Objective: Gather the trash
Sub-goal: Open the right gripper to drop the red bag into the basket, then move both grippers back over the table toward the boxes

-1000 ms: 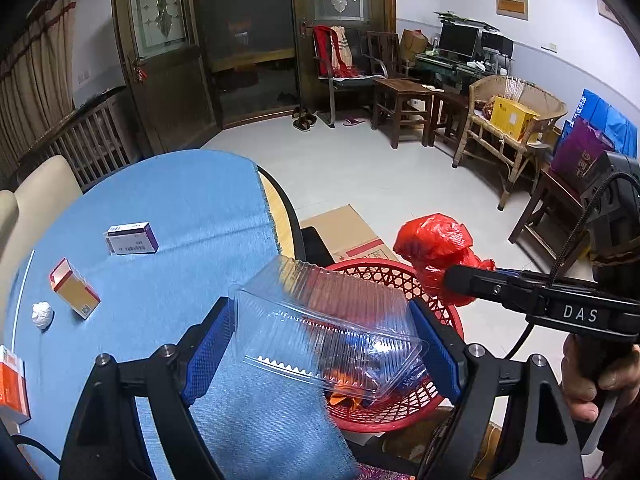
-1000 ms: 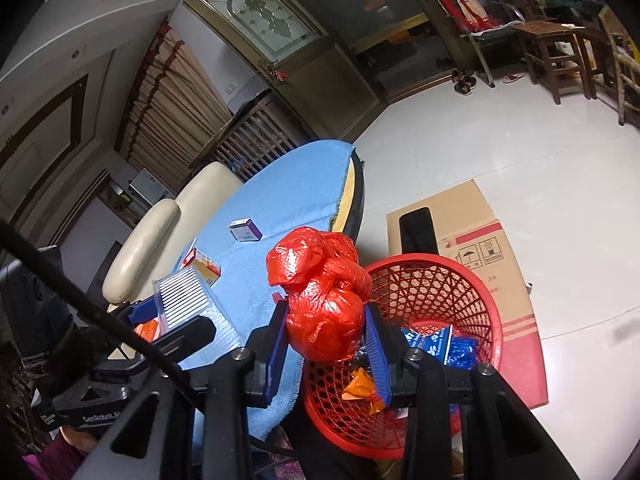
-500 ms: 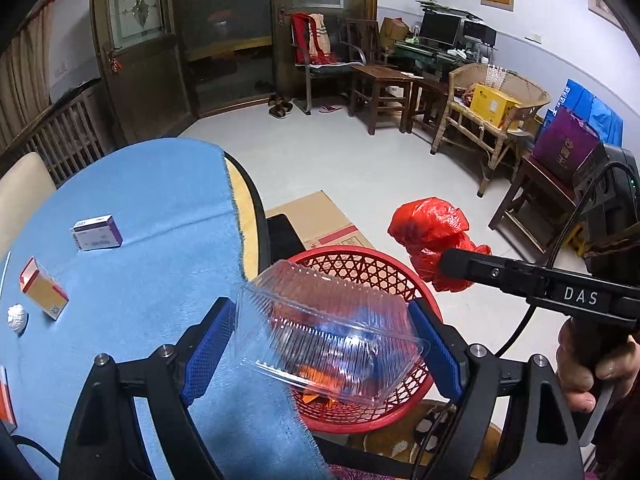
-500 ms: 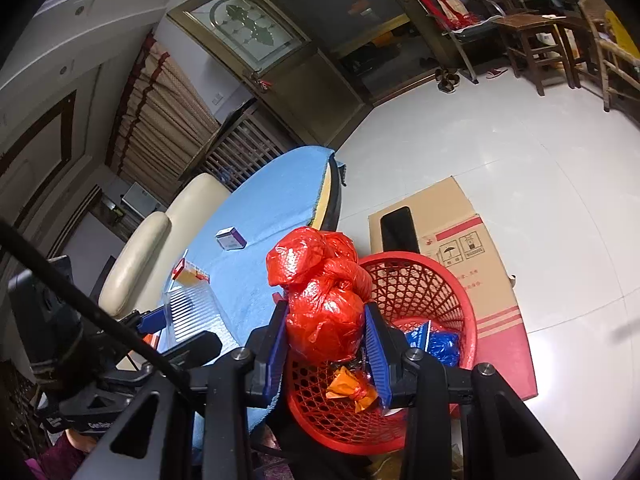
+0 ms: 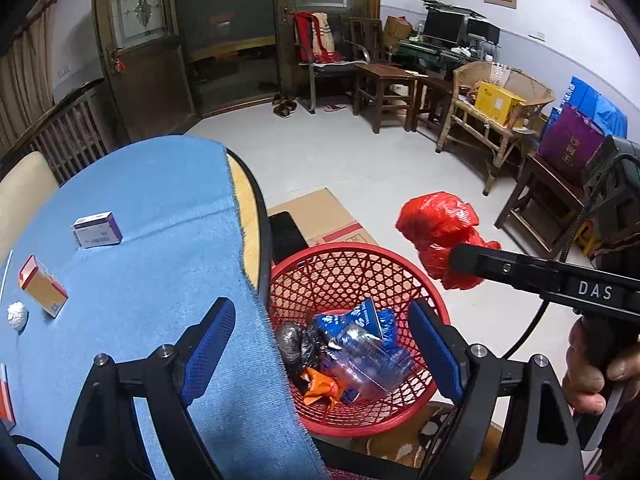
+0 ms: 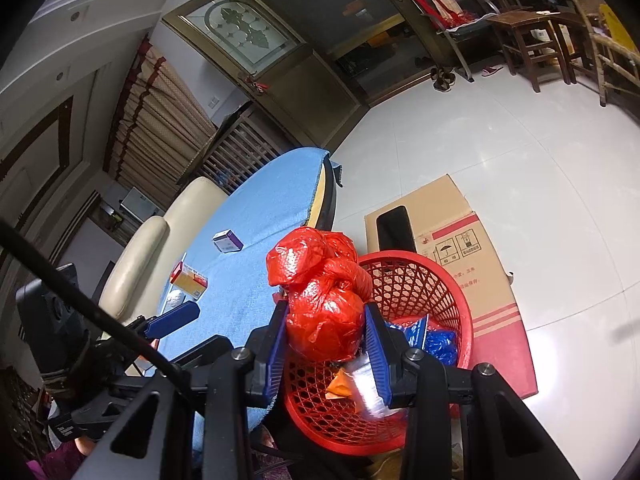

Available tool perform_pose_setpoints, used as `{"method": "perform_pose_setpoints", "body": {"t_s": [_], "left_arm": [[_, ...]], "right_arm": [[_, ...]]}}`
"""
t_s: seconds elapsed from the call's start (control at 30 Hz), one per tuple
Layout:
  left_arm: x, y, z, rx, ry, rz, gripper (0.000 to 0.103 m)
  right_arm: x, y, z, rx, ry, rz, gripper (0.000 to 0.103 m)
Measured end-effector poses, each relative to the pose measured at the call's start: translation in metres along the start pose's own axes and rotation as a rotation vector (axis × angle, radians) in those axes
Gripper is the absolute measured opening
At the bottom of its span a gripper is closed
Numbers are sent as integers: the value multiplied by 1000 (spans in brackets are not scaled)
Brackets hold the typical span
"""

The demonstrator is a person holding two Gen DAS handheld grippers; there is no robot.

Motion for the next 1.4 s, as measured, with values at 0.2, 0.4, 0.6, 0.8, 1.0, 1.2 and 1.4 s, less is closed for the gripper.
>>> {"method": "perform_pose_setpoints", "body": {"t_s": [0.2, 0.4, 0.6, 0.8, 1.0, 1.2, 1.4], "left_arm": [[-3, 2, -15, 69, 33, 1, 88], [-2, 10, -30, 121, 51, 30, 88], [-6, 9, -34, 127, 58, 19, 88], [-8, 10, -39, 142, 69, 23, 88], [-10, 12, -47, 155, 90, 25, 88], [-15, 19, -57, 147, 112, 30, 88], [-23, 35, -65, 119, 138, 42, 88]], "right_arm": [[-1, -1, -1, -3, -1, -7, 39], [0, -6, -12, -8, 20, -19, 40], [-6, -14, -18, -31, 33, -48, 43], [-13, -23, -11, -35, -29, -95, 62], [-12, -22, -17, -47, -8, -91, 62], [-8, -21, -29, -38, 17, -80, 62], [-1, -18, -44, -27, 38, -61, 62]]}}
Point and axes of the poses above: each gripper's, at about its wrist camera, not at the fingertips, and y roughly against the way its jaws point, z to its right, x to its top, the point moved 6 cm from there along -y, roughly the way its jaws point, and after that the axes turned 15 degrees about y, right-handed, at the moved point
